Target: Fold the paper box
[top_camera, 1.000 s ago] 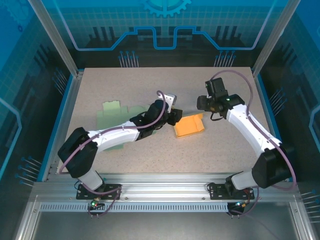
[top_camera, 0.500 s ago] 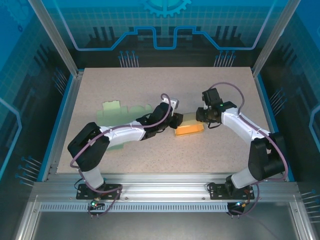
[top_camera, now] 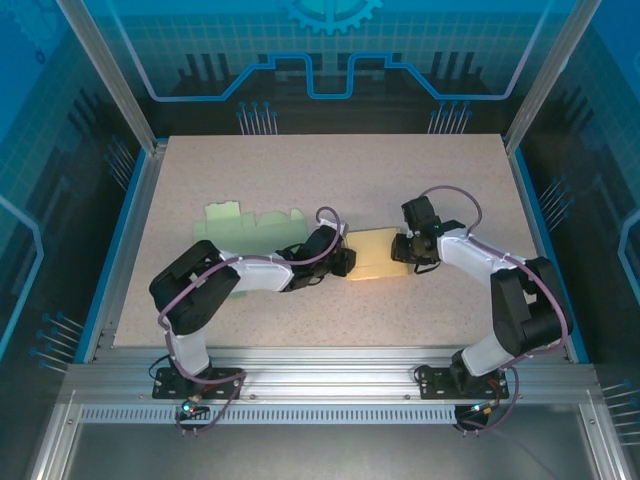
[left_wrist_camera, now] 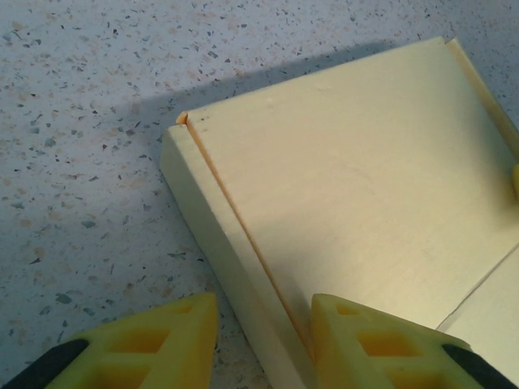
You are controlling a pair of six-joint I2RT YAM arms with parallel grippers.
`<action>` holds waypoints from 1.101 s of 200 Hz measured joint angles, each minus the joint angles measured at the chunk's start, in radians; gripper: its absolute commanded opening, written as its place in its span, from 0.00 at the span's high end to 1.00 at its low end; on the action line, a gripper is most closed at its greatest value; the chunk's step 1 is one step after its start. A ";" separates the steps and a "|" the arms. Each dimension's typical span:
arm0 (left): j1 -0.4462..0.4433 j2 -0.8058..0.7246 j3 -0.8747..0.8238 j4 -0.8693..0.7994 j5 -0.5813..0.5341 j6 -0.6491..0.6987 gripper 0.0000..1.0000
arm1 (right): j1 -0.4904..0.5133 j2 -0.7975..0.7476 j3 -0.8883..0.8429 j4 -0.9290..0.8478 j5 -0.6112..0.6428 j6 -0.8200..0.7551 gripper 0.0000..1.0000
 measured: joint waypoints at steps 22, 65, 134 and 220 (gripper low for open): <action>0.000 0.000 -0.001 0.003 0.000 -0.001 0.60 | 0.007 0.003 -0.006 0.019 0.009 0.008 0.58; 0.003 -0.011 0.000 -0.024 -0.001 0.005 0.51 | 0.012 -0.001 -0.009 0.027 0.030 0.020 0.44; 0.019 -0.146 0.121 -0.220 -0.021 0.037 0.33 | 0.025 -0.172 0.023 -0.096 0.010 0.002 0.15; 0.114 -0.045 0.221 -0.339 0.065 0.034 0.40 | -0.129 -0.225 -0.059 -0.024 -0.257 0.032 0.00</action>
